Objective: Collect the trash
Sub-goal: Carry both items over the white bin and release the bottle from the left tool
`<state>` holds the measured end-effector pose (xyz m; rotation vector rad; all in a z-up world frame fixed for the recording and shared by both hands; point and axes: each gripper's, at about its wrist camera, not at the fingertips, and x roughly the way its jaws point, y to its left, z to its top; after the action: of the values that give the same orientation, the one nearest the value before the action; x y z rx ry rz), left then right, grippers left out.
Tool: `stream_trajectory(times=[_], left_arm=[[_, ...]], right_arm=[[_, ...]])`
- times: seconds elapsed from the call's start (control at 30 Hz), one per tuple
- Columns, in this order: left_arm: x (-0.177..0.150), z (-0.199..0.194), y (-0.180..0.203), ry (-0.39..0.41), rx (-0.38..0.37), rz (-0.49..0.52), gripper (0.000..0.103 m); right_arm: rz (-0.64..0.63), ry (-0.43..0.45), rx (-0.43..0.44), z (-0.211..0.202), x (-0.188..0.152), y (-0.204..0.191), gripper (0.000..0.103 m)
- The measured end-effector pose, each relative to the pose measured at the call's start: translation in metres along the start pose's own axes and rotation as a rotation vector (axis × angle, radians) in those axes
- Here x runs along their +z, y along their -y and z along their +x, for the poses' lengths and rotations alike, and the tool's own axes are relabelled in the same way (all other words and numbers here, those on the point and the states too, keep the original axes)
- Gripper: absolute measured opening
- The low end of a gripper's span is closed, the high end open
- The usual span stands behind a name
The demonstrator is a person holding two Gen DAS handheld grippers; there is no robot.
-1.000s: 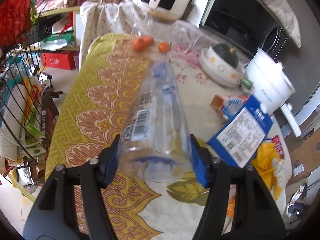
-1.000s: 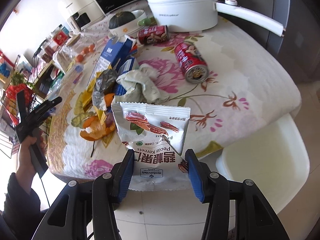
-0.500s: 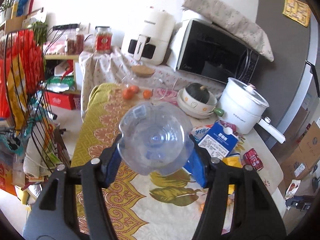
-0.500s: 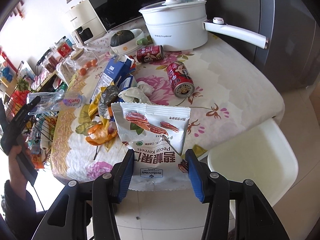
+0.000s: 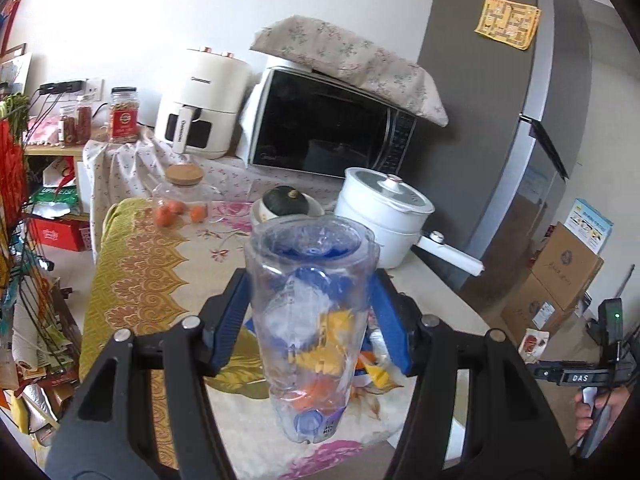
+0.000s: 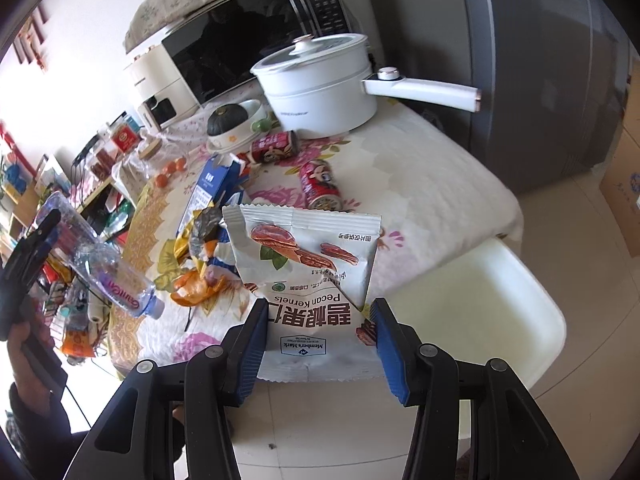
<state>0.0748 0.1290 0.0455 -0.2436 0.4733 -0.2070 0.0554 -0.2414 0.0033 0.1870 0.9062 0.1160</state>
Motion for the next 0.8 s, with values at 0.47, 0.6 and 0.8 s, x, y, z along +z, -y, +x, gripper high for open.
stream_trajectory(times=[0.47, 0.6, 0.8], left_arm=[[-0.026, 0.031, 0.115, -0.093, -0.306, 0.066, 0.062], [-0.040, 0.046, 0.154, -0.115, -0.366, 0.101, 0.062], [-0.065, 0.069, 0.201, -0.128, -0.430, 0.139, 0.062]], right_arm=[[0.139, -0.010, -0.112, -0.014, -0.015, 0.086, 0.052], [0.165, -0.032, -0.152, -0.011, -0.024, 0.109, 0.052], [0.201, -0.074, -0.201, -0.006, -0.040, 0.143, 0.052]])
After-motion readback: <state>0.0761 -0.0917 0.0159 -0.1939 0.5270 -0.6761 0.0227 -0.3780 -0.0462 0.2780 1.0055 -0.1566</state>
